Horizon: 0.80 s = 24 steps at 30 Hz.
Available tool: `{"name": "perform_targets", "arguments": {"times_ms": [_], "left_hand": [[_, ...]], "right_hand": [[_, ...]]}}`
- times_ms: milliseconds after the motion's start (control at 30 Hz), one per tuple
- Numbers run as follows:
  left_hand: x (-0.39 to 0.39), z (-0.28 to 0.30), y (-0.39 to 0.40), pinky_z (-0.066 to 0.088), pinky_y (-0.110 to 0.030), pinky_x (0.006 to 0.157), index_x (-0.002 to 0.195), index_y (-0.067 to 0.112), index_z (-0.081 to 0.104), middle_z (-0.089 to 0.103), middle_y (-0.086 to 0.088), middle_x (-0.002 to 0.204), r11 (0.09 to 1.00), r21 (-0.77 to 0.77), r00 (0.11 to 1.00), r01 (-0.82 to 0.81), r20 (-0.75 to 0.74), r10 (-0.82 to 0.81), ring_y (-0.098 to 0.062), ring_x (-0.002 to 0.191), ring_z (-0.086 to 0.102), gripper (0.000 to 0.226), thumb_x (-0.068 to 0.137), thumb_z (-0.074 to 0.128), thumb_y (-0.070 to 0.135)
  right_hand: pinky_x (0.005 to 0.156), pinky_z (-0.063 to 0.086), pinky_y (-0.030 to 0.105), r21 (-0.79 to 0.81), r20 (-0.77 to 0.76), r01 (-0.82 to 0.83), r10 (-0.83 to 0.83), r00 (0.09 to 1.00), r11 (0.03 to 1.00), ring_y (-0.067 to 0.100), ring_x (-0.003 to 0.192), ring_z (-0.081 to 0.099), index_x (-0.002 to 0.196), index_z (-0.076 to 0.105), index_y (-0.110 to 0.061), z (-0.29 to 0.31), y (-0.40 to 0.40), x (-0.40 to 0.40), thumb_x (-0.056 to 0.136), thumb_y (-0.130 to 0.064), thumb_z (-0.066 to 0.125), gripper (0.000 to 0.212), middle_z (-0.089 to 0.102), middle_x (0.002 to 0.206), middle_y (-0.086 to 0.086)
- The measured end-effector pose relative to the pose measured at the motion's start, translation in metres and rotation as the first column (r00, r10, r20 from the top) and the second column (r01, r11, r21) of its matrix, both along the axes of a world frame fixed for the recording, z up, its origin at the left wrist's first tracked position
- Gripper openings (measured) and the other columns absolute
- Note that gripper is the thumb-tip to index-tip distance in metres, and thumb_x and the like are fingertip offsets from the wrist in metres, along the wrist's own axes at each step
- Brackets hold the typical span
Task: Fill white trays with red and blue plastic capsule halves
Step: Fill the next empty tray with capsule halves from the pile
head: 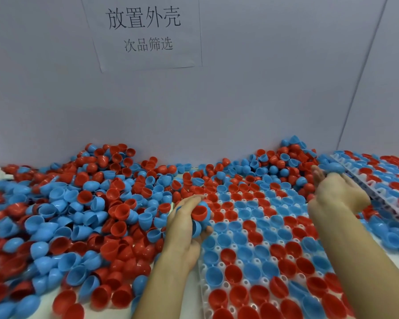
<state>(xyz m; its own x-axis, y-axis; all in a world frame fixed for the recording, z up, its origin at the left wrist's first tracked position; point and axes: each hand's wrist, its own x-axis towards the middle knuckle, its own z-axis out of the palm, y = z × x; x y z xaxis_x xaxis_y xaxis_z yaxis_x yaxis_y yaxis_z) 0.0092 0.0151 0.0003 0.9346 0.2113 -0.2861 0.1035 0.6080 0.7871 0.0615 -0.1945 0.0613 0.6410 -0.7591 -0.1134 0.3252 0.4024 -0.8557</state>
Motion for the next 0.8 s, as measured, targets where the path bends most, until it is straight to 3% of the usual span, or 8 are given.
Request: {"name": "perform_targets", "arguments": {"times_ms": [100,133,200,233,333,467,600,800], "left_hand": [[0.000,0.002,-0.001,0.049,-0.026,0.043,0.093,0.011,0.074,0.069,-0.013,0.082,0.998,-0.059,1.000,0.014,-0.017,-0.015,-0.023,0.074,0.065,0.010,0.087,0.072,0.019],[-0.001,0.002,-0.001,0.048,-0.026,0.043,0.093,0.011,0.074,0.069,-0.012,0.081,0.997,-0.070,0.999,0.022,-0.022,-0.024,-0.021,0.072,0.065,0.011,0.087,0.072,0.020],[-0.002,0.003,-0.001,0.047,-0.025,0.043,0.091,0.013,0.075,0.069,-0.010,0.077,0.997,-0.072,0.999,0.042,-0.023,-0.044,-0.018,0.064,0.065,0.011,0.086,0.073,0.022],[-0.002,0.003,-0.001,0.047,-0.025,0.043,0.088,0.014,0.075,0.070,-0.009,0.076,0.997,-0.066,0.999,0.046,-0.026,-0.048,-0.017,0.063,0.065,0.011,0.086,0.073,0.024],[-0.002,0.001,-0.001,0.046,-0.025,0.043,0.085,0.016,0.075,0.069,-0.010,0.081,0.998,-0.030,0.998,0.053,-0.023,-0.053,-0.017,0.063,0.063,0.019,0.088,0.072,0.034],[-0.003,0.001,-0.006,0.051,-0.026,0.048,0.098,0.019,0.073,0.077,-0.011,0.101,0.997,-0.007,0.996,0.082,-0.033,-0.082,-0.019,0.072,0.070,0.037,0.084,0.071,0.053],[-0.007,0.004,-0.006,0.050,-0.025,0.048,0.094,0.020,0.077,0.077,-0.010,0.099,0.991,-0.030,0.991,0.133,0.015,-0.133,-0.014,0.066,0.069,0.043,0.071,0.077,0.056],[-0.006,0.004,-0.006,0.048,-0.023,0.044,0.088,0.017,0.079,0.074,-0.009,0.086,0.980,-0.060,0.982,0.188,0.007,-0.188,-0.013,0.060,0.066,0.035,0.079,0.076,0.050]], "right_hand": [[0.074,0.062,0.027,-0.313,-0.032,-0.395,0.406,0.913,0.864,0.003,0.069,0.071,0.101,0.070,-0.013,0.021,0.036,-0.004,0.100,-0.007,0.053,0.018,0.075,0.085,-0.006],[0.077,0.060,0.023,-0.559,-0.203,-0.626,0.642,0.740,0.544,0.002,0.080,0.072,0.120,0.065,-0.014,0.027,0.054,-0.010,0.102,-0.014,0.052,0.022,0.074,0.098,-0.009],[0.079,0.055,0.017,-0.733,-0.600,-0.653,0.631,0.492,-0.189,0.003,0.103,0.067,0.145,0.046,-0.024,0.021,0.076,-0.018,0.102,-0.023,0.052,0.044,0.066,0.124,-0.012],[0.078,0.052,0.015,-0.728,-0.665,-0.604,0.550,0.505,-0.326,0.003,0.104,0.065,0.145,0.046,-0.027,0.016,0.080,-0.020,0.101,-0.024,0.052,0.045,0.064,0.127,-0.011],[0.067,0.052,0.015,-0.835,-0.531,-0.515,0.520,0.668,-0.191,0.002,0.084,0.065,0.122,0.064,-0.033,0.007,0.072,-0.029,0.099,-0.031,0.058,0.025,0.067,0.104,-0.012],[0.076,0.056,0.021,-0.763,-0.625,-0.561,0.587,0.514,-0.321,0.009,0.082,0.065,0.112,0.067,-0.041,-0.015,0.066,-0.038,0.086,-0.041,0.073,0.026,0.066,0.090,-0.010],[0.075,0.055,0.030,-0.842,-0.479,-0.522,0.635,0.606,-0.138,0.014,0.076,0.065,0.102,0.071,-0.036,-0.023,0.066,-0.039,0.088,-0.025,0.075,0.018,0.067,0.081,0.000],[0.074,0.056,0.028,-0.859,-0.477,-0.476,0.628,0.614,-0.187,0.011,0.076,0.064,0.092,0.072,-0.029,-0.024,0.066,-0.039,0.093,-0.015,0.068,0.014,0.067,0.083,-0.007]]}}
